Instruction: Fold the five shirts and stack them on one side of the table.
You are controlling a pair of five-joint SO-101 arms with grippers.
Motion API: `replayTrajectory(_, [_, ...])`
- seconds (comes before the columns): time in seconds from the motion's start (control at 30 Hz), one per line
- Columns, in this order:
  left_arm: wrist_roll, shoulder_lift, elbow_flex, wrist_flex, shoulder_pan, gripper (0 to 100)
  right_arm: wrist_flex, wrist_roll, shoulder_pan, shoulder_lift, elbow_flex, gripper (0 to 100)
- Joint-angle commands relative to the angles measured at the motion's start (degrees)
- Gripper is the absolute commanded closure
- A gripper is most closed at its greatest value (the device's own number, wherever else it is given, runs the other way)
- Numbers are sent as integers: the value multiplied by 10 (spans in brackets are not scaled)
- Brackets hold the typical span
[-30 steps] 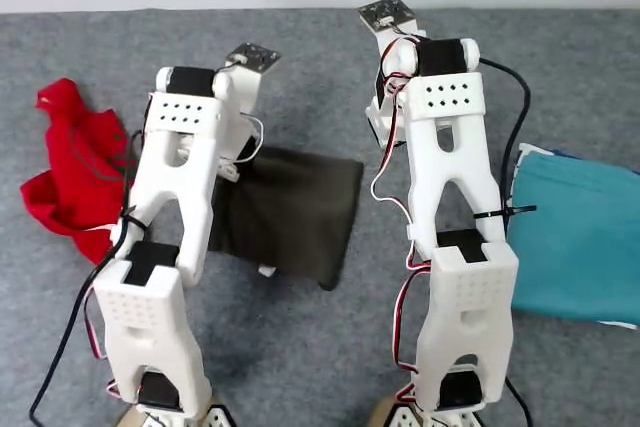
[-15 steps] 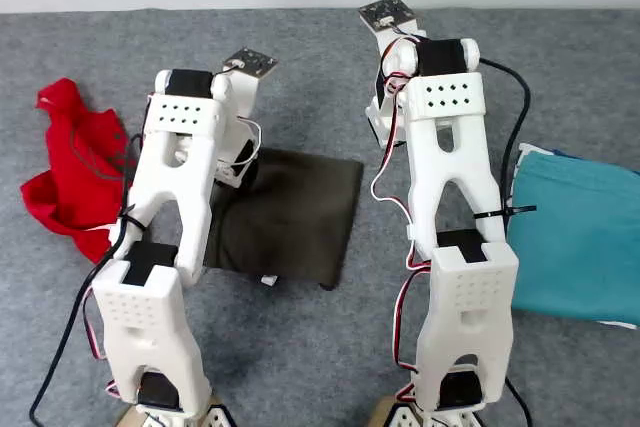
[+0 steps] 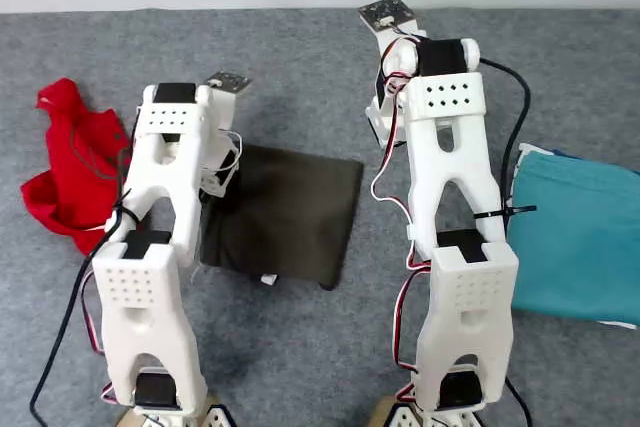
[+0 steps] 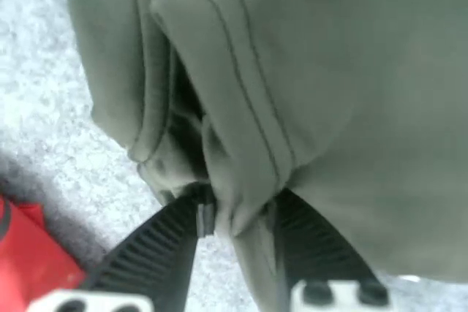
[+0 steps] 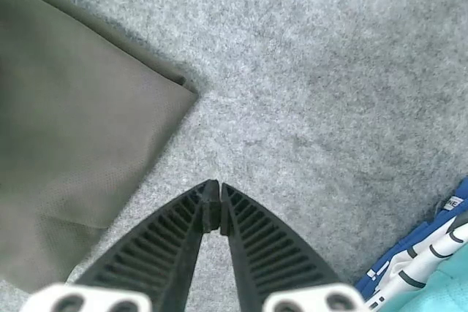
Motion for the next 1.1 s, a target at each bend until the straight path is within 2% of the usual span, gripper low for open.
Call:
replayTrajectory(0.0, [-11,-5,-4,-11,7,966,22,5,7,-27,-4,987])
replayTrajectory(0.03, [-25,-7,-4,-9,13,999,22,5,7,-27,-4,987])
replayTrajectory(0.2, [-34,-27,-21,15,33,995,22,5,7,-27,-4,987])
replayTrajectory(0.43, [-37,-91,-58,27,26,995,22,5,7,-27,-4,987])
replayTrajectory(0.67, [-35,-91,-65,-5,-2,995,21,5,6,-26,-4,987])
replayTrajectory(0.87, [-39,-81,-65,15,-2,993,21,5,3,-26,-4,987])
replayTrajectory(1.07, [-33,-56,-68,51,-2,888,21,4,2,-26,-4,987])
